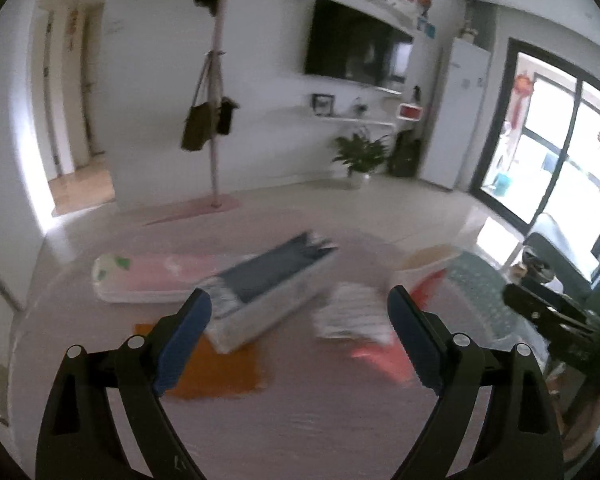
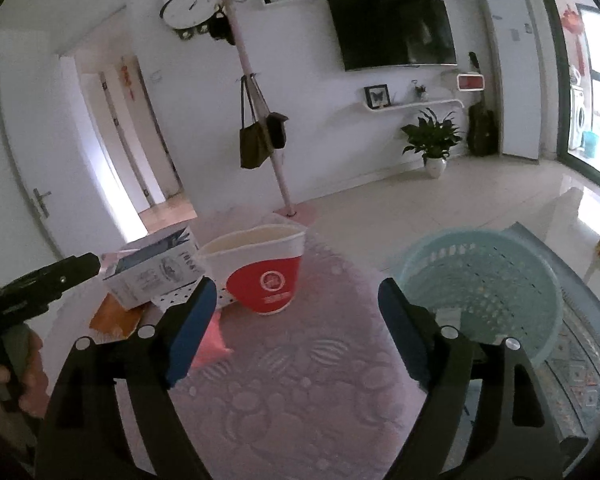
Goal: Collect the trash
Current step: 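Move both tools back over the table toward the long white box, then grasp the black-and-white milk carton with the left tool while the right tool grasps the red-and-white cup, then carry the carton and cup over the teal basket and release both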
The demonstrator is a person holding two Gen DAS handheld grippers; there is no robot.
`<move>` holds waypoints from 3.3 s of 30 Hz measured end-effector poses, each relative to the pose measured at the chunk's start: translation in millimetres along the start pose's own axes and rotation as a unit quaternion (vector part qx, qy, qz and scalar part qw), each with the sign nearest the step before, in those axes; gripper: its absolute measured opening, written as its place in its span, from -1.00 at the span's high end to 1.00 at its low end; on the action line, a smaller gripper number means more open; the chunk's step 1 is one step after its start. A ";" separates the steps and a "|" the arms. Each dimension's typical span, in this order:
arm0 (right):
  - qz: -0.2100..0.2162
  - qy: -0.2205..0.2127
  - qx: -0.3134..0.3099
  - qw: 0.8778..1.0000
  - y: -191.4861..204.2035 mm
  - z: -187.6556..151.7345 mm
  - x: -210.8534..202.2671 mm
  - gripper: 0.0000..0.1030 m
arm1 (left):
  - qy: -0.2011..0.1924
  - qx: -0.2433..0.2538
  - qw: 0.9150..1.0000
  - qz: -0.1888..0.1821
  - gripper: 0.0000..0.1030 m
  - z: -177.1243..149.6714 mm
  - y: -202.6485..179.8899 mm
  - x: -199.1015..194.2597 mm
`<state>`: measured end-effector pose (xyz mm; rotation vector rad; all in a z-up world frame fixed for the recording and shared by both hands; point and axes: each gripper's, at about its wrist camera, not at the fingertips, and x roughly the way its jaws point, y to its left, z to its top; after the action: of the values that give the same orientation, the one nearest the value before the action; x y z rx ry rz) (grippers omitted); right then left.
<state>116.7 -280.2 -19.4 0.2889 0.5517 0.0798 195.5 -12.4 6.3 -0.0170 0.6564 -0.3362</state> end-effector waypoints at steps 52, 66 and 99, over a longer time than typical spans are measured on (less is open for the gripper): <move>0.047 0.069 -0.017 0.996 2.2 -5.9 7.0 -0.07 | 0.054 -0.033 0.998 -0.031 0.29 -59.1 10.6 -22.5; 0.027 0.121 0.000 0.992 6.0 -12.8 62.0 -0.42 | 0.076 -0.070 0.993 -0.061 0.27 -90.6 19.0 0.3; 0.017 -0.010 -0.026 0.999 -6.7 3.5 -7.0 0.48 | -0.033 -0.079 0.992 -0.094 0.34 -56.7 -37.1 -61.1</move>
<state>112.6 -288.6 -15.0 0.2493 0.5241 0.1246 105.1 -23.3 2.2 -0.2423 0.6154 -0.4623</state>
